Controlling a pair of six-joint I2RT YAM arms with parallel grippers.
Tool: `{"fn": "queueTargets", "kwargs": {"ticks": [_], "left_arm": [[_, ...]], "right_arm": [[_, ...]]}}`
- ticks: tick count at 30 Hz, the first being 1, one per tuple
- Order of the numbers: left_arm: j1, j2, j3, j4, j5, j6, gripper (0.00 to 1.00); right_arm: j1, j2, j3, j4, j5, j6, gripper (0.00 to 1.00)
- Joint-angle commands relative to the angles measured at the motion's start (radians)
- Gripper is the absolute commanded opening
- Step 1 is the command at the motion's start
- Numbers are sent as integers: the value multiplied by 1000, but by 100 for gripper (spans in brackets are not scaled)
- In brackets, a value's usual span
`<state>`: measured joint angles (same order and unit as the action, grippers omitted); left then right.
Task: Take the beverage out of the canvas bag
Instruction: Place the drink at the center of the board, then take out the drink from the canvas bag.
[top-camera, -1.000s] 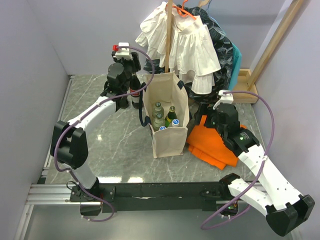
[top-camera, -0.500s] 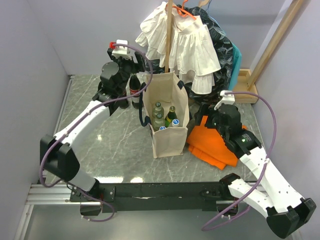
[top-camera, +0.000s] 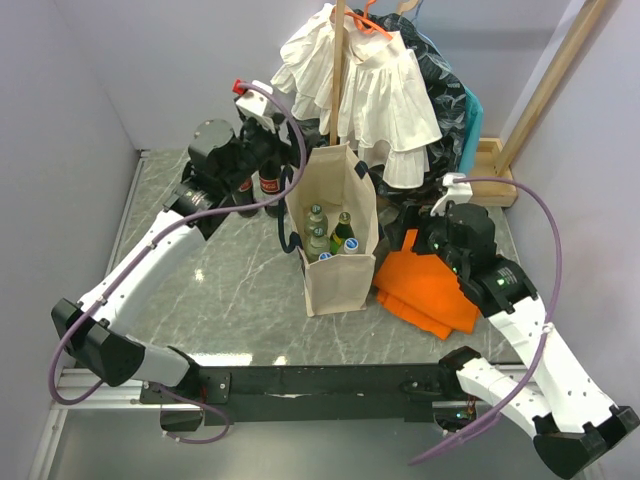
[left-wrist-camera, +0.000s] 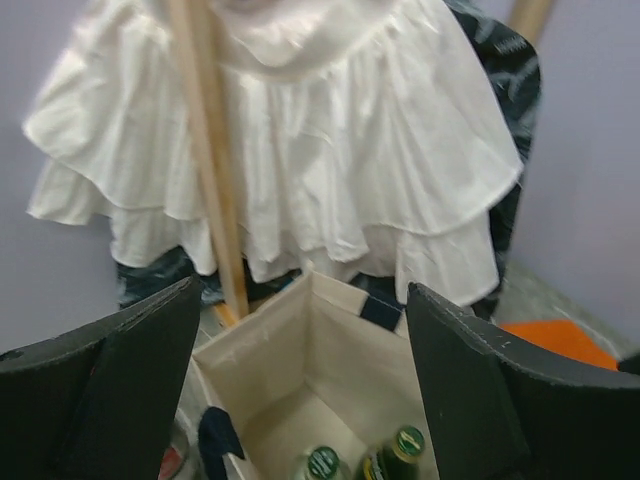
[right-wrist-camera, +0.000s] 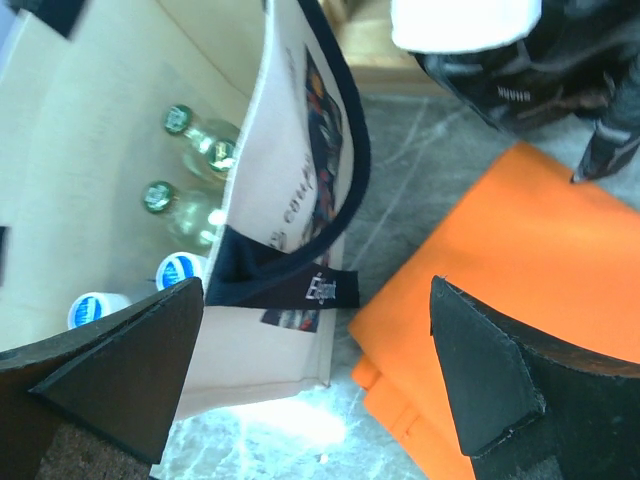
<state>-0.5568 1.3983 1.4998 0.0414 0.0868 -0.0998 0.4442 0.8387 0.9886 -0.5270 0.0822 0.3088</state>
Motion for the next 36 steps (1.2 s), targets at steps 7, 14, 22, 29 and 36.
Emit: {"fn": "queueTargets", "kwargs": {"ticks": [7, 14, 22, 29, 36], "left_arm": [[-25, 19, 101, -237, 122, -24, 87], [-31, 11, 113, -334, 76, -67, 91], [-40, 85, 105, -397, 156, -97, 86], [-51, 160, 132, -466, 162, -80, 82], [-58, 214, 134, -505, 146, -71, 80]], "right_arm": [[-5, 36, 160, -96, 5, -71, 100], [-5, 94, 231, -117, -58, -68, 100], [-4, 345, 447, -169, -114, -111, 100], [1, 454, 446, -171, -160, -94, 100], [-1, 421, 390, -165, -130, -100, 100]]}}
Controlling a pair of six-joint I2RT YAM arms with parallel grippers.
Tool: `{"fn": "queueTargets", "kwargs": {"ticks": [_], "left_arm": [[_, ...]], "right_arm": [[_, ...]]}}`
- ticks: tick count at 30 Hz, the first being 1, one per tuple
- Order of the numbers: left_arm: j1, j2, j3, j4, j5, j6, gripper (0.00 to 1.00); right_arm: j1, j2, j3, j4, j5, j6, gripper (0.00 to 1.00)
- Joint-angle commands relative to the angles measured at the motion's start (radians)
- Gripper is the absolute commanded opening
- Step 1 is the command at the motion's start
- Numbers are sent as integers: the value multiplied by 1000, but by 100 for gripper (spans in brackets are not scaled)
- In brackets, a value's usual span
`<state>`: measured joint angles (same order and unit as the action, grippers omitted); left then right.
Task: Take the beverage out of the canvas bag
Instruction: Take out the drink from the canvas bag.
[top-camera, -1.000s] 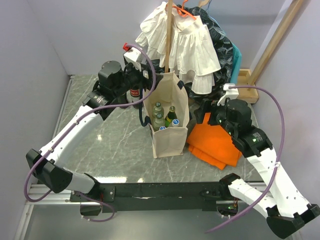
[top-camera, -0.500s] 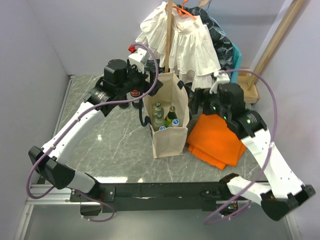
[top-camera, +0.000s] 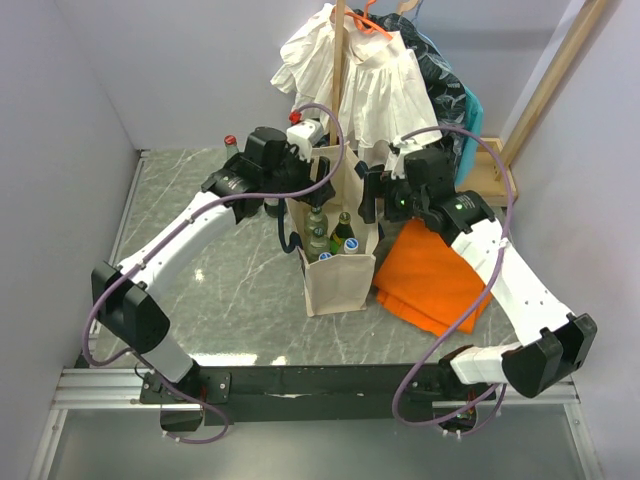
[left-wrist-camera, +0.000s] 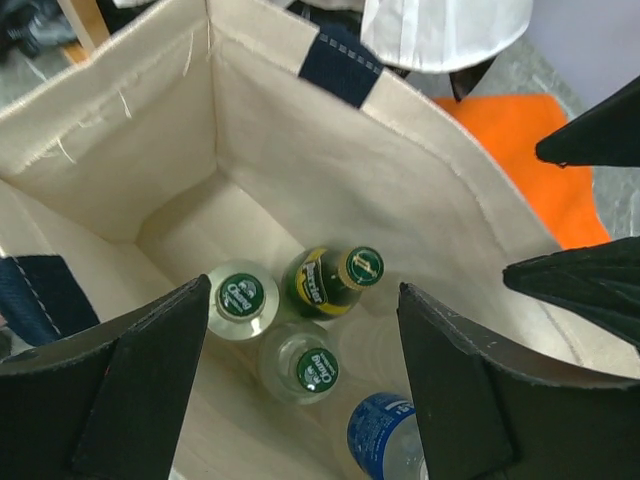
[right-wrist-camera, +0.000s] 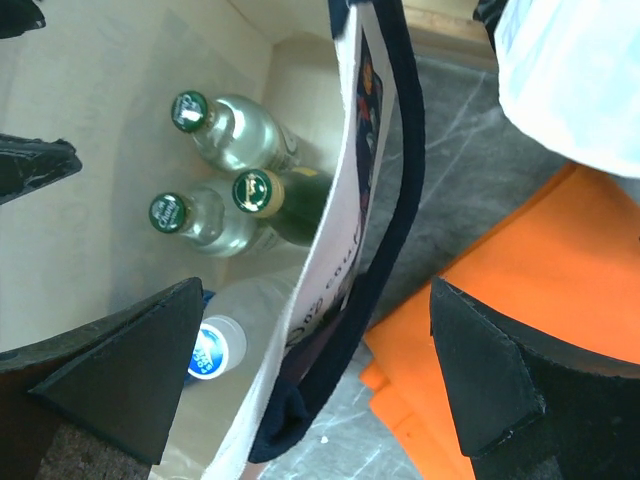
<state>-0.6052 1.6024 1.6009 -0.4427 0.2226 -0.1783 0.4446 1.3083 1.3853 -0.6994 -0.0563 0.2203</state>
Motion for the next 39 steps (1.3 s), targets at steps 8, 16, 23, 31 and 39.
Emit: {"fn": "queueTargets", "kwargs": {"ticks": [8, 16, 23, 31, 39], "left_arm": [[-22, 117, 39, -48, -81, 14, 77], [-24, 152, -30, 30, -150, -61, 73], [-27, 175, -22, 38, -201, -58, 72], [-36, 180, -33, 15, -220, -46, 71], [-61, 180, -41, 21, -290, -38, 72]], "right_arm": [[2, -110, -28, 18, 33, 1, 100], [0, -132, -20, 23, 49, -2, 100], [2, -132, -23, 23, 52, -1, 100], [0, -141, -26, 20, 55, 2, 100], [0, -149, -38, 26, 55, 8, 100]]}}
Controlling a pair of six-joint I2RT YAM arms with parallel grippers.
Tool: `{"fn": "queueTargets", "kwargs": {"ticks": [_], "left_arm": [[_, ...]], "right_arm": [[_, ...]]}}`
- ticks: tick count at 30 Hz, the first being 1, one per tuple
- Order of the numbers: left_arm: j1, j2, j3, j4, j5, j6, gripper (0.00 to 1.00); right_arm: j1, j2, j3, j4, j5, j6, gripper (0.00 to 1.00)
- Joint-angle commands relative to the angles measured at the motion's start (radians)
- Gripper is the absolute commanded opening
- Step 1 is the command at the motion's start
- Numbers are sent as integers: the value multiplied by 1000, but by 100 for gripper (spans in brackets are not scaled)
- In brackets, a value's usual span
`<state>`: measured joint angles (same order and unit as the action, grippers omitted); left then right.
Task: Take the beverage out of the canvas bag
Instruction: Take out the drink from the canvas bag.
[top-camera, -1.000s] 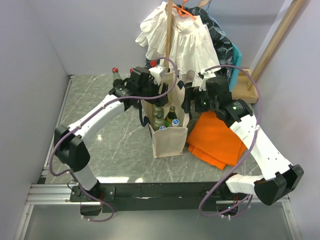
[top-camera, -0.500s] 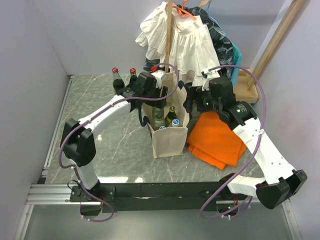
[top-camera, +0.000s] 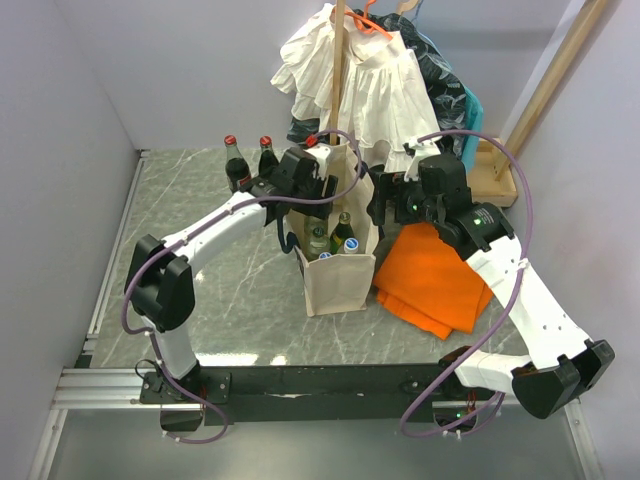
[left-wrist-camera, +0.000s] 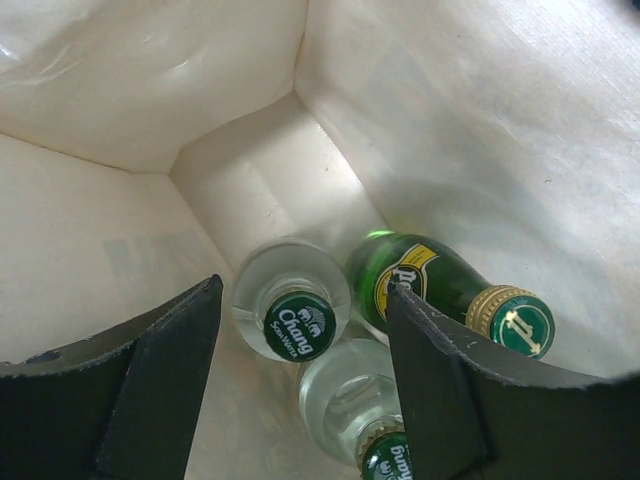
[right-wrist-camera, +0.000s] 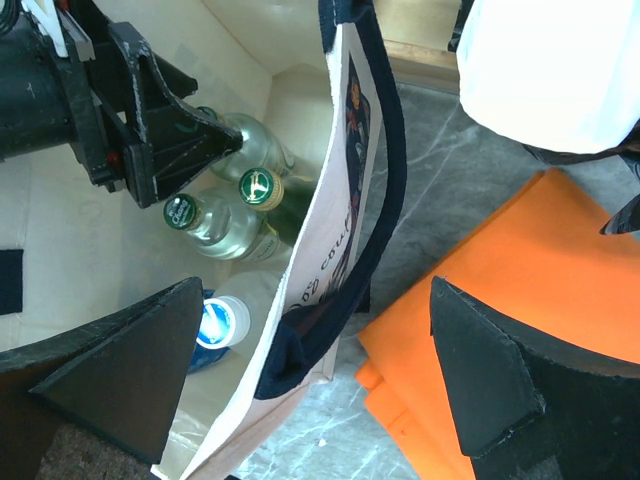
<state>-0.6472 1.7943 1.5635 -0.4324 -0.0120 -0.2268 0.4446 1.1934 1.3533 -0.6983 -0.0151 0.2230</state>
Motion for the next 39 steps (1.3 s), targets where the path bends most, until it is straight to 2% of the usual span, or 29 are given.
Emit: {"fn": "queueTargets", "kwargs": {"ticks": [1, 10, 15, 17, 27, 31, 39], "left_arm": [[-19, -4, 7, -6, -55, 12, 72], [-29, 5, 3, 1, -69, 3, 72], [-31, 10, 3, -8, -78, 3, 65], [-31, 11, 3, -9, -88, 0, 58], [-32, -21, -25, 3, -92, -2, 63], [-34, -39, -45, 21, -97, 4, 60], [-40, -38, -43, 26, -109, 3, 41]], "right_arm": [[2, -35, -6, 26, 14, 6, 100], [0, -38, -10, 22, 14, 6, 100], [-1, -40, -13, 23, 14, 6, 100], [0, -43, -13, 23, 14, 7, 100], [0, -55, -14, 16, 35, 9, 100], [-1, -58, -16, 16, 32, 12, 100], [0, -66, -25, 16, 35, 16, 100]]}}
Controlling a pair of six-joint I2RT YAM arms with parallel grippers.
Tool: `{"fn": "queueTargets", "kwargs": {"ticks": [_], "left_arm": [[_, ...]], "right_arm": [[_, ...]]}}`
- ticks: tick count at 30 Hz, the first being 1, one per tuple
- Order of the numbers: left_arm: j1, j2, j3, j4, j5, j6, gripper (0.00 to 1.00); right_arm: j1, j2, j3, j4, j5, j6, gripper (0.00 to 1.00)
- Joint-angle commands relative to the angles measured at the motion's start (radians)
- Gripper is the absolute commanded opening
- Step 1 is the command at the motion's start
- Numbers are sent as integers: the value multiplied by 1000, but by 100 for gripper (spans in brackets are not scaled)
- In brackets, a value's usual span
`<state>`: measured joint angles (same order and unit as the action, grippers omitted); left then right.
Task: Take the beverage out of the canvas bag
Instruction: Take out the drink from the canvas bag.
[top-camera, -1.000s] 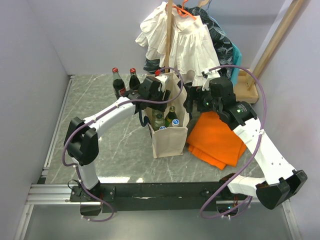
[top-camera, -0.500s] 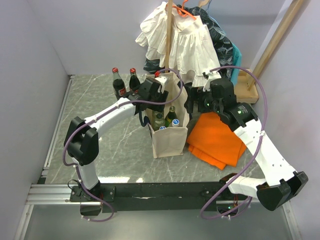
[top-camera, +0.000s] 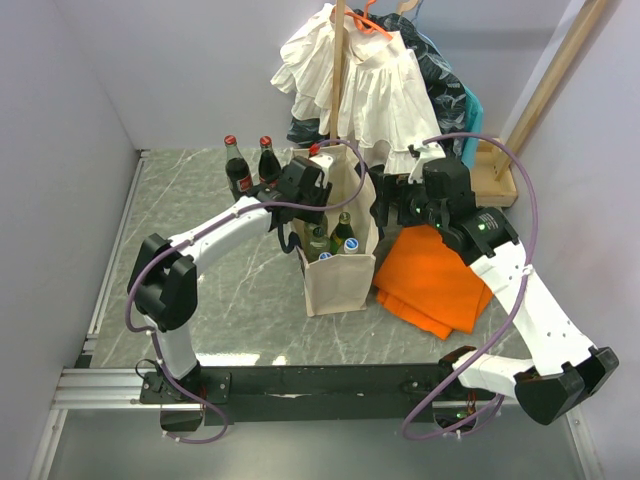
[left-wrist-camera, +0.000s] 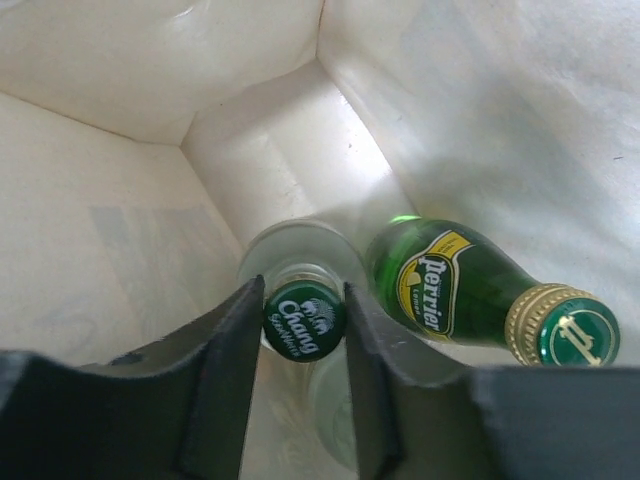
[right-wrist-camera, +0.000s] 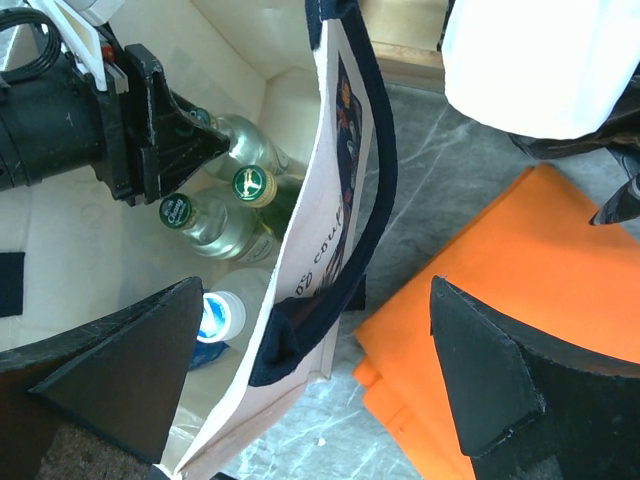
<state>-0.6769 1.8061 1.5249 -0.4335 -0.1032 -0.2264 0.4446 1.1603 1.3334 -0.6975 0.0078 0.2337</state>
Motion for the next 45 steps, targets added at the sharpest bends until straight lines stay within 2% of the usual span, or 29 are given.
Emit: {"fn": "queueTargets", "kwargs": {"ticks": [1, 3, 7, 10, 13, 28, 45], "left_arm": [[-15, -59, -12, 39, -26, 1, 39], [-16, -85, -29, 71, -26, 1, 36], [-18, -86, -11, 65, -33, 2, 17], [-18, -93, -11, 76, -29, 13, 7], [-19, -76, 29, 52, -10, 30, 1], [-21, -60, 165, 47, -46, 98, 1], [-21, -54, 193, 67, -73, 116, 1]], "right_arm": [[2, -34, -7, 16, 12, 7, 100], [0, -33, -7, 16, 12, 7, 100], [0, -31, -8, 20, 9, 7, 100], [2, -30, -11, 24, 6, 7, 100], [0, -28, -11, 26, 1, 9, 100], [2, -31, -14, 35, -5, 18, 100], [2, -68, -45, 41, 6, 26, 100]]}}
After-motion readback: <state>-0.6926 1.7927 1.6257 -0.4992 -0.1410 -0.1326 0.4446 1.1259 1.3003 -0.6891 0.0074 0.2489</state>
